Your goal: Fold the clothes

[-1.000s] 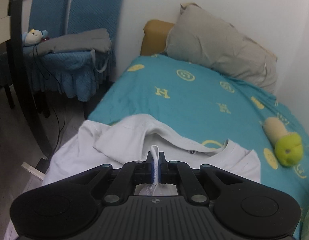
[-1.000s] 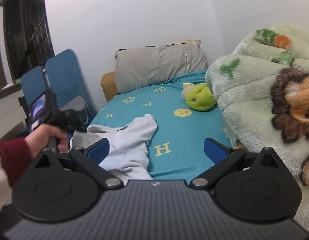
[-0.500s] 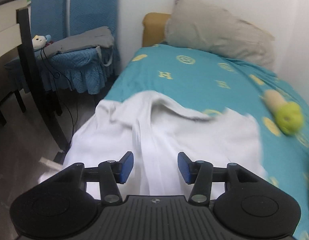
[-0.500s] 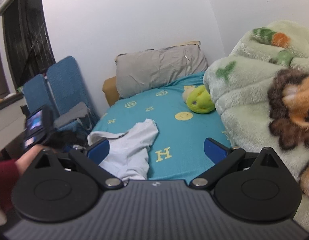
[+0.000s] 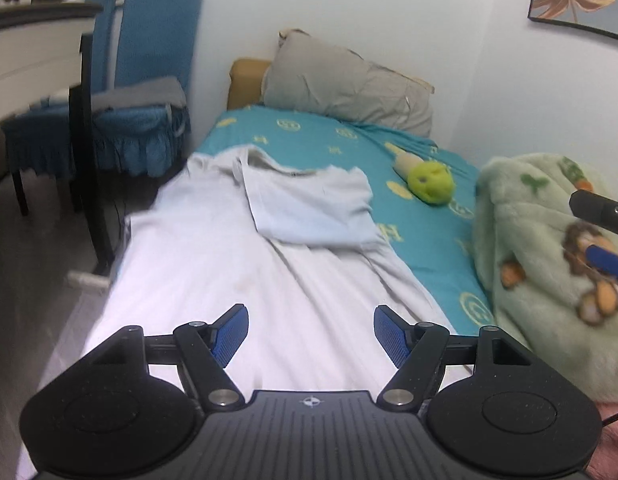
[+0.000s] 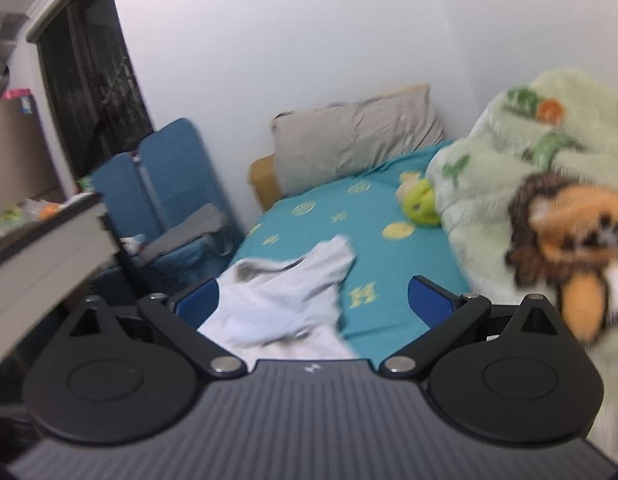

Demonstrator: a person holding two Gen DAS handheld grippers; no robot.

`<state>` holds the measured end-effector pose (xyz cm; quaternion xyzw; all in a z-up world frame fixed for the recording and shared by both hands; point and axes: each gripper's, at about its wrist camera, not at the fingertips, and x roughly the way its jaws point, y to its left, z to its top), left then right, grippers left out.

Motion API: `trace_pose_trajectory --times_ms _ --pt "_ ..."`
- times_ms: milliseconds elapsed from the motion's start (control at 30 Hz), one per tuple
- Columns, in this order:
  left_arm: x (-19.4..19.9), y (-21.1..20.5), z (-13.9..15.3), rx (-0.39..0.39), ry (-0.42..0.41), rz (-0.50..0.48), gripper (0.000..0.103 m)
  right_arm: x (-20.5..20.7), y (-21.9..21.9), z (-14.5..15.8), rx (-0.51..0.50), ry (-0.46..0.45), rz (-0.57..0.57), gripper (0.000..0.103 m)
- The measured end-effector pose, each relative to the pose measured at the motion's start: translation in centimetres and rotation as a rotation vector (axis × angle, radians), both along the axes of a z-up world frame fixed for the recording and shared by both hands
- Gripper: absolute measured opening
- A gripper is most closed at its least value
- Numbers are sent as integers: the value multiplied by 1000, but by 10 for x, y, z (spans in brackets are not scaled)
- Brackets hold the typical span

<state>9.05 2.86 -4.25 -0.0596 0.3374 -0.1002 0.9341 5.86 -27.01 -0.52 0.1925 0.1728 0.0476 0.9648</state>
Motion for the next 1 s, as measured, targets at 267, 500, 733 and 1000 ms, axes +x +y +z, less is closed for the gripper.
trace_pose_trajectory --times_ms 267,500,733,1000 --pt "-24 -12 -1 -18 -51 -70 71 -52 17 16 -106 -17 11 103" --pt "-40 -55 -20 -136 31 -264 60 -88 -25 39 -57 -103 -194 103" --pt "-21 -138 -47 -179 134 -404 48 -91 -45 39 -41 -139 -267 103" --pt "41 -190 -119 -278 340 -253 30 -70 -53 15 6 -87 -246 103"
